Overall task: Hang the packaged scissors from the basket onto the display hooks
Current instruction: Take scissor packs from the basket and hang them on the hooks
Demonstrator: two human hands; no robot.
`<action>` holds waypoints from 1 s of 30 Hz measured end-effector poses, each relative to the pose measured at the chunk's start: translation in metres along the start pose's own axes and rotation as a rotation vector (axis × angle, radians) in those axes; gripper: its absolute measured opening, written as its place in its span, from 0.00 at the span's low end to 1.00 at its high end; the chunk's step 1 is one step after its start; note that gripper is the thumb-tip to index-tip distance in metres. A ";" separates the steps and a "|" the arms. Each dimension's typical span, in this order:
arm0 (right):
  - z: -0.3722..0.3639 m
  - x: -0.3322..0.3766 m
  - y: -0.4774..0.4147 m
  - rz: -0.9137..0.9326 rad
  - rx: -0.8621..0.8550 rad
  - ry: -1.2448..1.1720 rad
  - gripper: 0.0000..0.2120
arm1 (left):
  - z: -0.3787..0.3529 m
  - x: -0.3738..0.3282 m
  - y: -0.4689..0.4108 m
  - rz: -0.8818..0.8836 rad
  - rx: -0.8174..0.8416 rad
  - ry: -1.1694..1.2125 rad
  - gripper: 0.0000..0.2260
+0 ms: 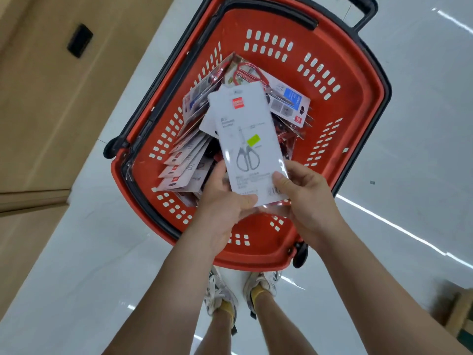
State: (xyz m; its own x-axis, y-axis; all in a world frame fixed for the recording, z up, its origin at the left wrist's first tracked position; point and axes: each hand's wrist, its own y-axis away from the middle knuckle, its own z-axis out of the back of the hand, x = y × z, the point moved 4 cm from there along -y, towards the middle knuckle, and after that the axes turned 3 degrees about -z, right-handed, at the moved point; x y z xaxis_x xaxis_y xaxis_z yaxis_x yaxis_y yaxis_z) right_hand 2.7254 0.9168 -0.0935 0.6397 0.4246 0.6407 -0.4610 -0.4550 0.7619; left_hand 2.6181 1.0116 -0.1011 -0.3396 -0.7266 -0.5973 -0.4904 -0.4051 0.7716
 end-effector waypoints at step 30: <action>-0.058 0.168 0.166 0.267 -0.041 0.118 0.09 | 0.003 -0.165 0.198 -0.426 -0.381 -0.290 0.08</action>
State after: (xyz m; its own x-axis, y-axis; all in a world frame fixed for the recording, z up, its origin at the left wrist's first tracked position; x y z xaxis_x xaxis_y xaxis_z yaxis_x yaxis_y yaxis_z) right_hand 2.7209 0.9583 0.1461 0.4176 0.3839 0.8236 -0.6293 -0.5316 0.5669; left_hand 2.5743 1.0533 0.1498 -0.4071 -0.3002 -0.8626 -0.3285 -0.8331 0.4450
